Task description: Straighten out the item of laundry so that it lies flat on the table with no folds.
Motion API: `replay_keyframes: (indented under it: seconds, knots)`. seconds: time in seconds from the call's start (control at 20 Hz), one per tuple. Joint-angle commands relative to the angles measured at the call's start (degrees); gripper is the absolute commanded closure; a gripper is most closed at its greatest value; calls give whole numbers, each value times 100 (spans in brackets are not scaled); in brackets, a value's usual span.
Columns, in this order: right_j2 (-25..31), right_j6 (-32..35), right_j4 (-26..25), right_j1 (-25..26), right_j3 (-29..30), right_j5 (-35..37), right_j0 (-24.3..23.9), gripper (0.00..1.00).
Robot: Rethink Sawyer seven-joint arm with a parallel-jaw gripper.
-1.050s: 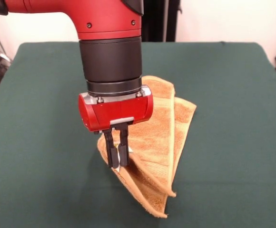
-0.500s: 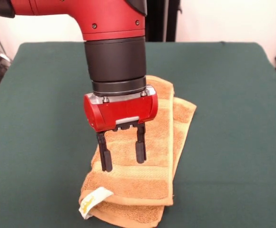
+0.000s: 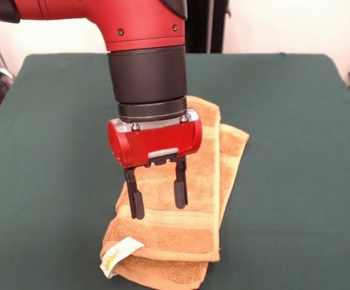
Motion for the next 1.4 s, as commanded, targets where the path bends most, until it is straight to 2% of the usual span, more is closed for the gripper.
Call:
replay_keyframes:
  seconds: [0.05,0.2,0.45,0.6,0.8,1.05,1.15,1.3,1.4]
  knots:
    - [-234,-551,457,-24,442,859,99,0]
    - [-372,-174,661,11,456,1117,412,0]
    - [-987,1252,731,589,-279,1022,1493,0]
    - [-1184,1578,1027,930,-678,1077,1926,0]
    - [-1639,2301,1151,1381,-1410,720,2521,0]
    - [-2178,2430,1106,2018,-2405,913,3021,0]
    - [-2411,2494,1029,2130,-2526,886,3153,0]
    - [-2866,2723,864,2006,-2373,715,3356,0]
    - [-2974,2704,947,1876,-2170,528,3355,0]
